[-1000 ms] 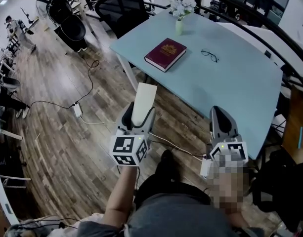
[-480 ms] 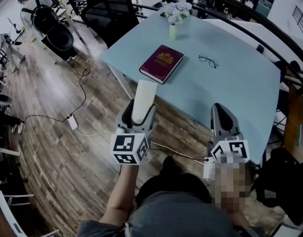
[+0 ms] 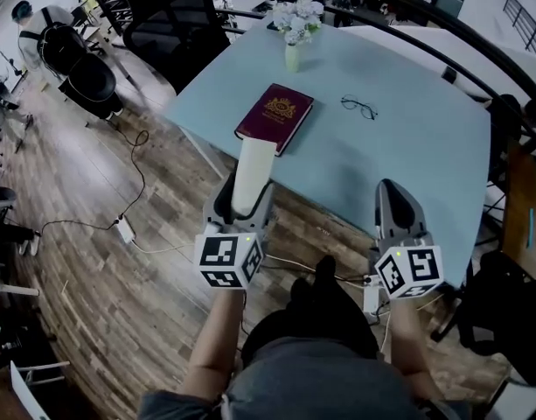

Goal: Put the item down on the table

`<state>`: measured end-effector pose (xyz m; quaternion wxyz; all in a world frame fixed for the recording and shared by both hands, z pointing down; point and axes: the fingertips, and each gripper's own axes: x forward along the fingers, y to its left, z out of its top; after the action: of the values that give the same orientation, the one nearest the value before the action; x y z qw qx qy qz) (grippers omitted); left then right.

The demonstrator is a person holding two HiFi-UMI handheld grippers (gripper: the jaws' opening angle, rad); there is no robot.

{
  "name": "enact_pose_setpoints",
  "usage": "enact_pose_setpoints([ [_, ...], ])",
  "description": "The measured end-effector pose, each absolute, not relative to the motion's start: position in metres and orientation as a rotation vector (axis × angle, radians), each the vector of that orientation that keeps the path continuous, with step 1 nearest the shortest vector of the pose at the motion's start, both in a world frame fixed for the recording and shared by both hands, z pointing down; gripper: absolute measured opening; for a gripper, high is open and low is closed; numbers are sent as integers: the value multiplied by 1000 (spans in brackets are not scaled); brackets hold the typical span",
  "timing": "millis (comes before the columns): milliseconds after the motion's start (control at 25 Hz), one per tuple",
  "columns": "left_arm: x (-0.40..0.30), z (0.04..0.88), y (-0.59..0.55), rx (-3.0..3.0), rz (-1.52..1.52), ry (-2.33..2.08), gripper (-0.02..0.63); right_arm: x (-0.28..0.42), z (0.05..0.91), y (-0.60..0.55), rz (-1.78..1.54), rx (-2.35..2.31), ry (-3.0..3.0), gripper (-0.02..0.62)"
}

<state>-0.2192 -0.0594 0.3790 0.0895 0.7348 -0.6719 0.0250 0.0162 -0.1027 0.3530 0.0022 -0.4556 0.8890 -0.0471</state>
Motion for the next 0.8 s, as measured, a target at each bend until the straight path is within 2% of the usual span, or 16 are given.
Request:
enact_pose_setpoints([
  [800, -177, 379, -155, 2312, 140, -1875, 307, 45, 351, -159, -151, -1520, 2713, 2],
])
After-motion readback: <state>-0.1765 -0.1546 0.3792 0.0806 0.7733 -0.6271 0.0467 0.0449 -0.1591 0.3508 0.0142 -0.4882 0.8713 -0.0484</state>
